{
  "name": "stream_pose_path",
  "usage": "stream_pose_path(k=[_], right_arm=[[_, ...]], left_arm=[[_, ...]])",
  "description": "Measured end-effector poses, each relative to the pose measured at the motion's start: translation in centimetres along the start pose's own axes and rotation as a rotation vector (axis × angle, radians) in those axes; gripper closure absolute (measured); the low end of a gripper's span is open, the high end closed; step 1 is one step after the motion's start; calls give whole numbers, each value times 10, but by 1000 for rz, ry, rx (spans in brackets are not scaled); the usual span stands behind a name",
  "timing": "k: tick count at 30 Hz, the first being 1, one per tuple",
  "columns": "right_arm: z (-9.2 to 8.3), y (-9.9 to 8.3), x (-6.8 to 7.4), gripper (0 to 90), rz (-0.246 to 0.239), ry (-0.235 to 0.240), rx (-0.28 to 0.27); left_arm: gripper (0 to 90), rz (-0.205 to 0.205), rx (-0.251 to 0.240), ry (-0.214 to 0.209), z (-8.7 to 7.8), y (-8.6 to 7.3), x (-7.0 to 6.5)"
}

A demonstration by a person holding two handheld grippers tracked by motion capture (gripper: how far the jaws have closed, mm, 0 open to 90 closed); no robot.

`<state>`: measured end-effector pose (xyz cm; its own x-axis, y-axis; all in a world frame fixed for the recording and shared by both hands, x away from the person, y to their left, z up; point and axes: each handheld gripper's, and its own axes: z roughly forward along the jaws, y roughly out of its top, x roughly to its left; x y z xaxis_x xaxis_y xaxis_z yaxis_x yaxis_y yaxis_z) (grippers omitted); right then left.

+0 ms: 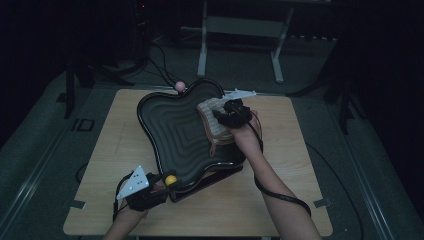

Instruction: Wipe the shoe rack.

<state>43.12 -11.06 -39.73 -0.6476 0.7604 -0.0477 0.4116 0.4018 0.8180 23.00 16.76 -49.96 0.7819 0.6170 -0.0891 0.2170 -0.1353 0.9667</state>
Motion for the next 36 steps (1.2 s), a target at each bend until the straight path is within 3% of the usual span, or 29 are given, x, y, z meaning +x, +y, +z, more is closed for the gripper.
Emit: stream_pose_path(k=[18, 27, 32, 36], right_arm=[[-17, -38, 11, 666, 63, -14, -18], [-26, -57, 17, 665, 33, 21, -27], [-29, -65, 26, 666, 18, 9, -34], [-31, -76, 33, 667, 20, -6, -73]], left_arm=[[590, -6, -3, -7, 0, -1, 1], [590, -3, 8, -7, 0, 0, 0], [590, -6, 5, -6, 0, 0, 0], [590, -5, 5, -5, 0, 0, 0]])
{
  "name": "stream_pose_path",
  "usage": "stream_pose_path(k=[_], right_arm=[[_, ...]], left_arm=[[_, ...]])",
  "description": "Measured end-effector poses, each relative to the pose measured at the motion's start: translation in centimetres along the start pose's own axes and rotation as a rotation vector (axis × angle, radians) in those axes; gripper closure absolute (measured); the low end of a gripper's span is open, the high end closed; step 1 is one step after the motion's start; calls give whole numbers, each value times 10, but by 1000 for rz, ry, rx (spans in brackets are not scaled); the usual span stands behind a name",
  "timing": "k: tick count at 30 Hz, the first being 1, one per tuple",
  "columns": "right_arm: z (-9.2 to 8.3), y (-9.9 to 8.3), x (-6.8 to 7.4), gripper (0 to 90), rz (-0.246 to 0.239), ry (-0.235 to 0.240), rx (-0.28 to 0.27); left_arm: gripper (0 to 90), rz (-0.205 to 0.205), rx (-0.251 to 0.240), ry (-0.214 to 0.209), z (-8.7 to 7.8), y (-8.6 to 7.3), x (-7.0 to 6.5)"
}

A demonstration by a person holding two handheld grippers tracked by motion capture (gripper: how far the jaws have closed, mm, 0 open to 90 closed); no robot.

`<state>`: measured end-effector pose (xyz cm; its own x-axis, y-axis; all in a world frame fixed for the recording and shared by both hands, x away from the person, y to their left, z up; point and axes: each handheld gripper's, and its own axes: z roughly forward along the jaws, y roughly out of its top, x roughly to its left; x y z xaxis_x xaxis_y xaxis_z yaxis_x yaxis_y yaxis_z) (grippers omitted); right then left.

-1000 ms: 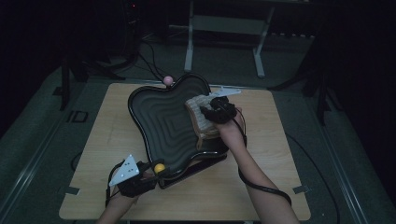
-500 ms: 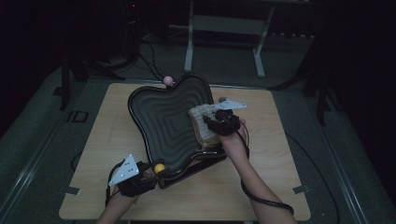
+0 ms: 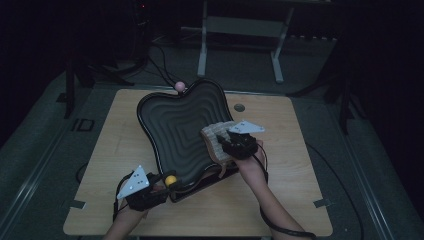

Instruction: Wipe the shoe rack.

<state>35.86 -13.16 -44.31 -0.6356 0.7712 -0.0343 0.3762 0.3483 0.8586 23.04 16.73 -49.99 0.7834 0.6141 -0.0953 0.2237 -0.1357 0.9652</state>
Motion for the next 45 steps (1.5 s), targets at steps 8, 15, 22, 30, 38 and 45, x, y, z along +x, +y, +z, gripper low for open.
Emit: stream_pose_path(k=[8, 15, 22, 30, 38, 45], right_arm=[[-7, -18, -2, 670, 29, 40, -50], [-8, -19, -3, 668, 42, 44, -64], [-8, -5, -5, 665, 46, 71, -52], [-4, 48, -17, 657, 70, 75, -113], [11, 107, -20, 657, 44, 56, -130], [39, 142, -13, 659, 37, 10, -101]], left_arm=[[591, 3, 2, -1, 0, 0, 0], [591, 2, 0, -5, 0, 0, 1], [590, 5, -2, -5, 0, 0, 1], [590, 6, -2, -7, 0, -1, 1], [590, 5, -4, -7, 0, -1, 1], [590, 6, -5, -4, -1, -1, 1]])
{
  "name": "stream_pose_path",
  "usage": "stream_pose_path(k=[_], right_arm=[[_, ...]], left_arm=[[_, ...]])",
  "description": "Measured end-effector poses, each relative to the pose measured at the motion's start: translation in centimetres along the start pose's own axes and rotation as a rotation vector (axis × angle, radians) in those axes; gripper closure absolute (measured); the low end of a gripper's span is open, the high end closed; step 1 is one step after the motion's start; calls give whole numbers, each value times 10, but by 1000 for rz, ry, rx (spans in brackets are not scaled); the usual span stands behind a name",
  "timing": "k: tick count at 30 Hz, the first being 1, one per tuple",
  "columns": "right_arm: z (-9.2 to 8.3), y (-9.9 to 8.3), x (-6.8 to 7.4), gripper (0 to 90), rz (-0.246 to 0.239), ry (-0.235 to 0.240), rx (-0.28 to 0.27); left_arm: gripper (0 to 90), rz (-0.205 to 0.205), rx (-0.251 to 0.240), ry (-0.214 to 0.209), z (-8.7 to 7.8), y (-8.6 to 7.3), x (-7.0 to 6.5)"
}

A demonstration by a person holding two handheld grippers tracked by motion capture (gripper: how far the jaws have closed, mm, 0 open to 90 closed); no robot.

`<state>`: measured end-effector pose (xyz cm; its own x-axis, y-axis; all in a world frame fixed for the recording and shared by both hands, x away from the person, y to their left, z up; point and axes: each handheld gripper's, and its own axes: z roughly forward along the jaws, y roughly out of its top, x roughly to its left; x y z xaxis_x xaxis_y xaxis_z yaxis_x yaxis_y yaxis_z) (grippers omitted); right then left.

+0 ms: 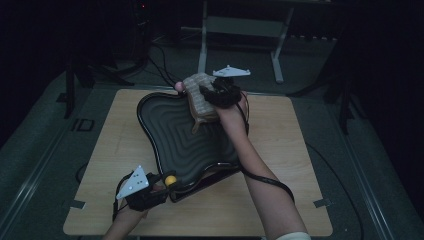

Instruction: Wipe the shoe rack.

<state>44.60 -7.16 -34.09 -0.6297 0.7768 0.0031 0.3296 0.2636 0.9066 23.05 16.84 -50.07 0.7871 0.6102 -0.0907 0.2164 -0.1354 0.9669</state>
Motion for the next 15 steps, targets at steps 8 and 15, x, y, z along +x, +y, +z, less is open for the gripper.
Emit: stream_pose_path(k=[8, 15], right_arm=[[29, -10, -7, 639, 5, -33, 96], [29, -22, -6, 638, -4, -51, 115]], left_arm=[[590, 4, 1, -5, 0, 0, 1], [591, 2, -1, 0, 0, 0, 0]])
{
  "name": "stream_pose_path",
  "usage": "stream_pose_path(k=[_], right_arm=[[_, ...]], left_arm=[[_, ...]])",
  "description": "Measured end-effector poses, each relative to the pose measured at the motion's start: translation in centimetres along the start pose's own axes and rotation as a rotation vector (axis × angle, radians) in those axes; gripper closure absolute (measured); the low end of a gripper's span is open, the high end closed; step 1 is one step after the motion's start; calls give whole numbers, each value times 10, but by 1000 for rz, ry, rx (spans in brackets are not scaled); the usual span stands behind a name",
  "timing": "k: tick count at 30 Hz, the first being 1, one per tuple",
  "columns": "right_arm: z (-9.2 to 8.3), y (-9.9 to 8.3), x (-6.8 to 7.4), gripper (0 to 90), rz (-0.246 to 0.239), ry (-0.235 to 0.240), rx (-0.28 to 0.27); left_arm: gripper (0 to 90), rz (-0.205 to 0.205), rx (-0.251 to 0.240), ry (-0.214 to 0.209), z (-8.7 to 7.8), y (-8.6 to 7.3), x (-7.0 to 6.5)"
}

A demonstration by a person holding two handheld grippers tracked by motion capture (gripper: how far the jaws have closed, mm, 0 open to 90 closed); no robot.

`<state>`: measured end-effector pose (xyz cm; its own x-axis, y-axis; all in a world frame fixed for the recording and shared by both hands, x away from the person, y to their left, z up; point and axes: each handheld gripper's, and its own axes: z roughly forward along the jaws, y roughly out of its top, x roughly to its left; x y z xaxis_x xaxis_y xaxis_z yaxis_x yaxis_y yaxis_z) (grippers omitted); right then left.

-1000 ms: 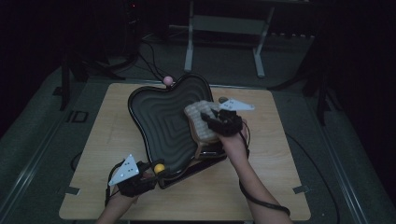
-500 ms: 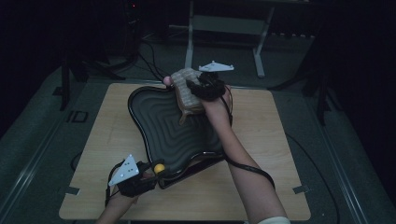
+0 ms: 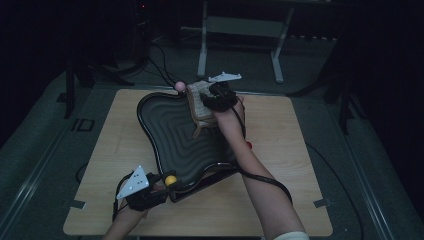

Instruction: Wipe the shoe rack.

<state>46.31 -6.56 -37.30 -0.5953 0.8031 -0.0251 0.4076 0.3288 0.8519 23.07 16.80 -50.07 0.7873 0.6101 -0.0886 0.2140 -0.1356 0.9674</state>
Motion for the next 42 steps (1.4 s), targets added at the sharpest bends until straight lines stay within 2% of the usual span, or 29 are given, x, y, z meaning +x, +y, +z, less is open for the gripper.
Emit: stream_pose_path(k=[9, 11, 19, 23, 42], right_arm=[[-11, -23, -1, 637, 13, 11, -2], [-14, -29, -2, 636, 30, 13, -9], [-26, -49, 1, 629, 52, 0, 0], [-32, -57, 4, 622, 45, -10, 14], [-53, -96, 12, 624, 43, -4, 1]], left_arm=[[591, 0, 1, -1, 0, 0, 0], [591, -1, 3, -2, 0, 0, 0], [591, -2, 3, -2, 0, 0, 0], [591, -2, 4, -2, 0, 0, 0], [591, -3, 2, 0, 0, 0, 0]])
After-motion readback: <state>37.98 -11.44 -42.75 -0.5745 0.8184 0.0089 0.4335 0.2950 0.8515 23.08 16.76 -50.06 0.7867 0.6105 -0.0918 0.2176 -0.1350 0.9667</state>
